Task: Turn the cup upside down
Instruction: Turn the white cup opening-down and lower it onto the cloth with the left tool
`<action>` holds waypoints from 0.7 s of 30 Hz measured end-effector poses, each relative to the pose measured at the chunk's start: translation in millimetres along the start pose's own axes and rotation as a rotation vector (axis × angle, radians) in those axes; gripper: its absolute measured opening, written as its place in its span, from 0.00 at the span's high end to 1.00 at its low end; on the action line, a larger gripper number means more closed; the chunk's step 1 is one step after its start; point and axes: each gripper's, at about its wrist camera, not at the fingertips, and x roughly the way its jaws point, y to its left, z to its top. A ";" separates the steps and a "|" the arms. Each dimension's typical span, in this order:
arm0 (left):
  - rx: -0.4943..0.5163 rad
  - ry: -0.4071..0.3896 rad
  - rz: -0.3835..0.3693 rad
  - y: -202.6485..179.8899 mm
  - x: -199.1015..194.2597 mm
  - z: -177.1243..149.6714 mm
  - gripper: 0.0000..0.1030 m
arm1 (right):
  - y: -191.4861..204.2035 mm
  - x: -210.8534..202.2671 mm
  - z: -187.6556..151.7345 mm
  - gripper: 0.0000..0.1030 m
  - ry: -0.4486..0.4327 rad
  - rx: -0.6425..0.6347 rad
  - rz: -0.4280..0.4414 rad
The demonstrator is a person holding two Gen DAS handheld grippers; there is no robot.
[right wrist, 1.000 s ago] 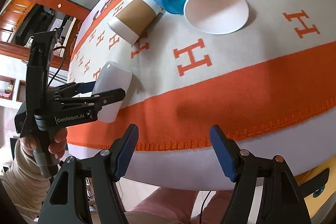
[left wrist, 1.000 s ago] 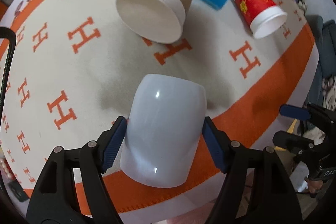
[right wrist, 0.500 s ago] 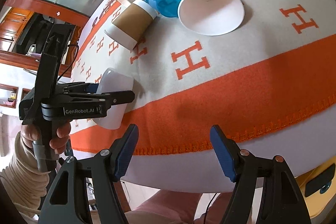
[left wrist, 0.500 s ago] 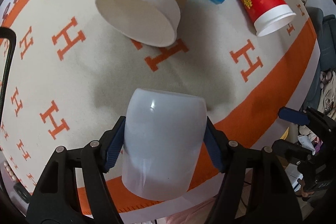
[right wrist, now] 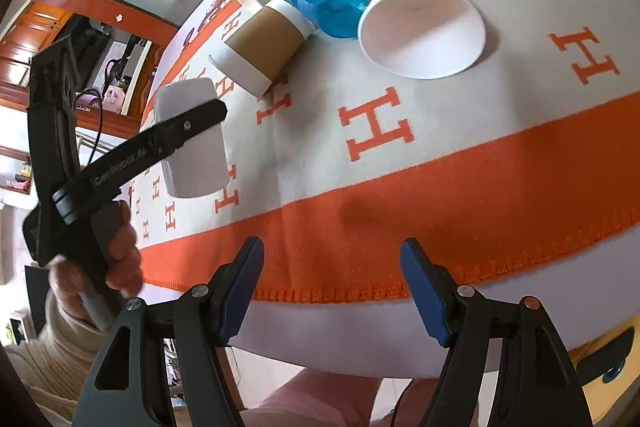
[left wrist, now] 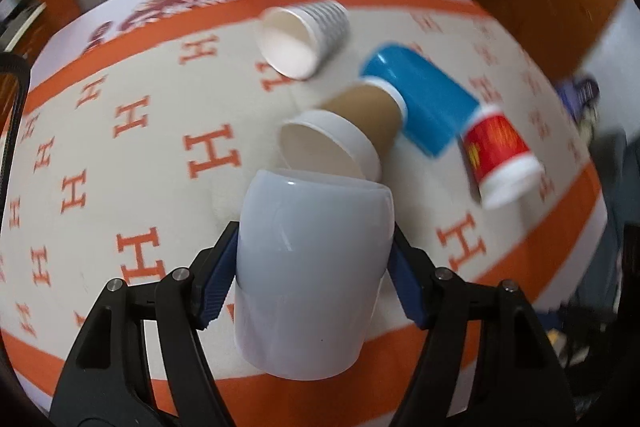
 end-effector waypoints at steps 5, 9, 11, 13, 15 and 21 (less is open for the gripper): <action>-0.077 -0.166 0.045 10.1 -5.4 -26.9 0.35 | 6.3 2.6 0.4 0.30 -0.007 -0.045 0.010; -0.100 -0.226 0.083 3.6 -7.6 -49.3 0.35 | 9.1 4.6 -0.2 0.30 -0.006 -0.068 0.008; -0.099 -0.237 0.089 1.7 -9.3 -56.7 0.35 | 10.1 4.3 -1.2 0.30 -0.005 -0.080 0.008; -0.097 -0.247 0.093 -0.8 -13.7 -64.2 0.35 | 10.7 4.6 -2.7 0.30 -0.002 -0.089 0.004; -0.091 -0.255 0.098 -3.4 -17.5 -72.0 0.35 | 9.9 5.8 -3.7 0.30 0.005 -0.093 0.001; -0.084 -0.251 0.106 -10.1 -25.1 -88.5 0.35 | 10.7 8.3 -6.4 0.30 0.018 -0.121 -0.010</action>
